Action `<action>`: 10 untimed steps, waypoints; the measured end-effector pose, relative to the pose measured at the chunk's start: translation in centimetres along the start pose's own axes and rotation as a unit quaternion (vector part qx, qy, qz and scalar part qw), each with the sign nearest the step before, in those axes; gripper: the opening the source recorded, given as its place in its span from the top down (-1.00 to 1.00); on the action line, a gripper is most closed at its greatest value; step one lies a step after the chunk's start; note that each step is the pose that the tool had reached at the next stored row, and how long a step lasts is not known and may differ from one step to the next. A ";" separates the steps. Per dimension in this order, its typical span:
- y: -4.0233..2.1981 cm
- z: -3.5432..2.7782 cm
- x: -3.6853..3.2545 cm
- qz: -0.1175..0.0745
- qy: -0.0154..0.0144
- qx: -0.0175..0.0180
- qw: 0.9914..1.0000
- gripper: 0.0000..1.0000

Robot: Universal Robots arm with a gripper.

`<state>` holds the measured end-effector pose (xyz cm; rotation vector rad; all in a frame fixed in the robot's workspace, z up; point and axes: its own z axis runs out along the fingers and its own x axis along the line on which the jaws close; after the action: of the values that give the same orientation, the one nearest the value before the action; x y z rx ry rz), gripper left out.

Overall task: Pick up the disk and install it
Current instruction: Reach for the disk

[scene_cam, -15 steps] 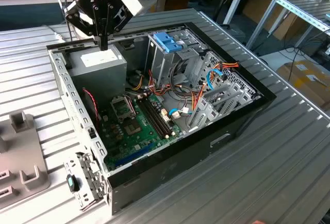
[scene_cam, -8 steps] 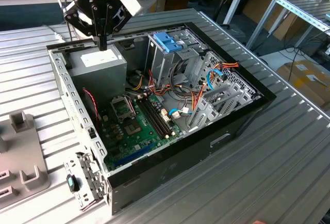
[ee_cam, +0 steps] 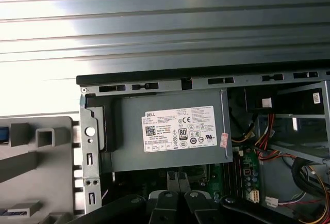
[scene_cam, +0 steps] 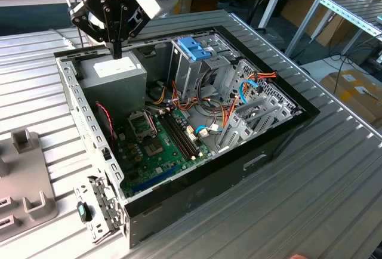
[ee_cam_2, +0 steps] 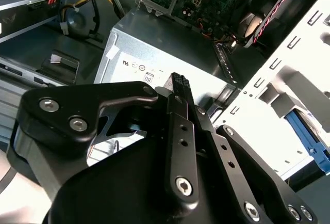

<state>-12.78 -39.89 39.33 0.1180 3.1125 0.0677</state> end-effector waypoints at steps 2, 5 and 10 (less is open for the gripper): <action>0.00 0.00 0.00 0.000 0.000 0.000 1.000 0.79; 0.00 0.00 0.00 0.000 0.000 0.000 1.000 0.79; -0.04 -0.01 0.51 0.000 0.000 0.000 1.000 0.79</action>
<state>-13.29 -39.89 39.33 0.1180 3.1125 0.0676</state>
